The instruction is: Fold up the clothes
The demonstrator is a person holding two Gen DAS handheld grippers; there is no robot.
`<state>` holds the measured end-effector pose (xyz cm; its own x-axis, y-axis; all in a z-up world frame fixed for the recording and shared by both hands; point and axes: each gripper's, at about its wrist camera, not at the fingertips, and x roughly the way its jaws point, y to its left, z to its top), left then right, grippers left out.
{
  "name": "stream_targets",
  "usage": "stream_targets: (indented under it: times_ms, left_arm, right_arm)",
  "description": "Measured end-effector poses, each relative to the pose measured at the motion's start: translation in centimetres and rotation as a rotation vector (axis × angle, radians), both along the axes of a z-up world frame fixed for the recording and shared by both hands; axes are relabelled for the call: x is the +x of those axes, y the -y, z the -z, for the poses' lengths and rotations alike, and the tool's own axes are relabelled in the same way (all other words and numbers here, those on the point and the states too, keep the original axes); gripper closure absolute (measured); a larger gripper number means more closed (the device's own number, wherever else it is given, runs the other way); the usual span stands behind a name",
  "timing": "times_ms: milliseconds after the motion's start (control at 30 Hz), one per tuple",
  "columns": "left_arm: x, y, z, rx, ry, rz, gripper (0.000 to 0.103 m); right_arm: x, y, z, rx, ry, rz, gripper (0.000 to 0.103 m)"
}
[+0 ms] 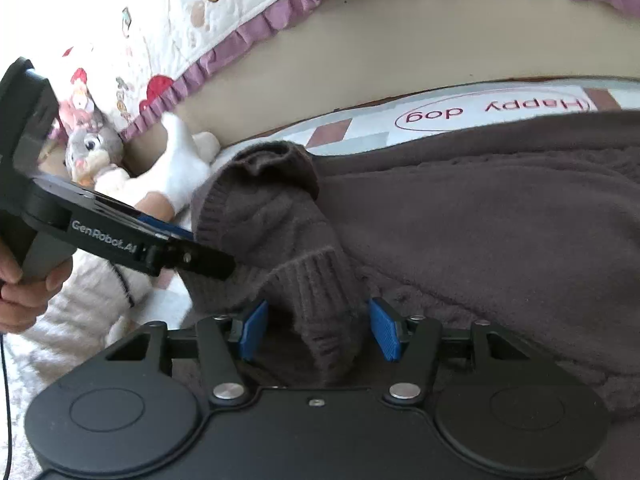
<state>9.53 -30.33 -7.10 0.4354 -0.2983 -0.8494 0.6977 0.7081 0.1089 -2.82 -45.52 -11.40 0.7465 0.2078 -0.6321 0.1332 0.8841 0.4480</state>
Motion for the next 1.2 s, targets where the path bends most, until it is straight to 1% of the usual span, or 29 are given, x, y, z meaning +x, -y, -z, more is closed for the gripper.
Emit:
stream_targets:
  times_ms: [33,67,133,200,233,267,300,333,400,433,500,567,600,633,700,733,800,833,867,900,933,967,1000,1033,1100,1133,1200]
  left_arm:
    - [-0.5,-0.1,0.3,-0.013,0.061,-0.001,0.034]
    - [-0.8,-0.1,0.7,-0.015,0.079,-0.010,0.033]
    - [-0.7,-0.2,1.9,-0.028,0.027,-0.060,0.033]
    - [-0.4,-0.6,3.0,-0.077,-0.034,-0.108,0.033]
    - [-0.1,-0.8,3.4,-0.110,-0.051,-0.122,0.039]
    - [0.2,-0.8,3.6,-0.131,-0.062,-0.121,0.081]
    - [0.5,-0.7,3.7,-0.143,-0.072,-0.112,0.096]
    - [0.6,-0.4,3.4,-0.147,-0.067,-0.092,0.096]
    - [-0.1,0.9,1.4,-0.148,0.025,-0.016,0.096]
    - [-0.3,1.8,0.2,-0.162,0.048,0.011,0.096]
    - [-0.1,3.7,-2.3,-0.206,0.057,0.049,0.096]
    - [0.6,6.0,-3.9,-0.254,0.033,0.099,0.095]
    - [1.2,7.3,-4.3,-0.272,0.005,0.120,0.095]
    - [1.8,8.4,-4.0,-0.296,-0.027,0.119,0.094]
    - [3.2,10.7,-2.8,-0.355,-0.090,0.092,0.093]
    - [3.8,11.5,-2.1,-0.378,-0.115,0.075,0.093]
    - [4.2,12.2,-0.9,-0.399,-0.170,0.030,0.086]
    - [4.2,11.9,-0.6,-0.418,-0.184,0.018,0.084]
    - [4.0,11.2,-0.4,-0.443,-0.190,0.013,0.076]
    - [3.9,10.6,-0.2,-0.469,-0.195,0.008,0.065]
    - [3.5,9.5,-0.1,-0.480,-0.185,-0.002,0.060]
    - [3.1,8.2,0.0,-0.483,-0.165,-0.015,0.058]
    - [2.6,6.9,0.2,-0.468,-0.146,-0.023,0.059]
    - [1.9,5.6,0.3,-0.442,-0.128,-0.028,0.059]
    - [-0.2,2.7,0.7,-0.380,-0.081,-0.012,0.060]
    - [-1.2,1.3,0.8,-0.366,-0.071,-0.001,0.060]
    - [-2.9,-1.3,1.3,-0.370,-0.083,0.003,0.061]
  right_arm:
    - [0.0,-0.2,-0.1,-0.010,0.004,-0.009,0.081]
    - [-0.2,-0.3,-0.2,-0.015,0.022,-0.003,0.081]
    - [-0.7,-0.4,-0.6,-0.025,0.061,0.018,0.084]
    - [-1.1,-0.5,-0.9,-0.031,0.079,0.032,0.084]
    - [-1.4,-0.4,-1.0,-0.028,0.088,0.034,0.085]
    - [-1.7,-0.4,-1.0,-0.022,0.091,0.034,0.085]
    - [-1.8,-0.4,-1.0,-0.019,0.092,0.035,0.086]
    - [-1.8,-0.5,-1.0,-0.017,0.091,0.036,0.087]
    - [-2.1,-0.6,-1.3,-0.020,0.101,0.040,0.088]
    - [-2.3,-0.6,-1.6,-0.026,0.115,0.044,0.088]
    - [-3.2,-0.1,-2.4,0.001,0.153,0.066,0.088]
    - [-4.2,0.6,-3.3,0.032,0.182,0.087,0.088]
    - [-4.8,0.9,-3.8,0.039,0.194,0.093,0.088]
    - [-5.1,1.2,-4.3,0.033,0.197,0.097,0.089]
    - [-5.5,1.8,-4.5,-0.021,0.148,0.138,0.089]
    - [-5.6,2.2,-4.4,-0.023,0.131,0.155,0.089]
    - [-5.6,3.0,-4.2,-0.006,0.107,0.183,0.089]
    - [-5.7,3.4,-4.1,0.003,0.095,0.197,0.089]
    - [-5.7,3.8,-4.0,0.011,0.083,0.211,0.089]
    - [-5.7,4.2,-3.9,0.020,0.071,0.225,0.087]
    - [-5.8,4.6,-3.8,0.028,0.059,0.239,0.080]
    - [-5.8,5.0,-3.7,0.037,0.047,0.253,0.078]
    - [-5.9,5.4,-3.6,0.045,0.035,0.267,0.075]
    - [-5.9,5.8,-3.5,0.054,0.023,0.281,0.072]
    - [-6.0,6.6,-3.2,0.071,-0.002,0.309,0.071]
    - [-6.0,7.0,-3.1,0.079,-0.014,0.323,0.071]
    - [-6.3,6.9,-4.2,0.036,0.029,0.294,0.071]
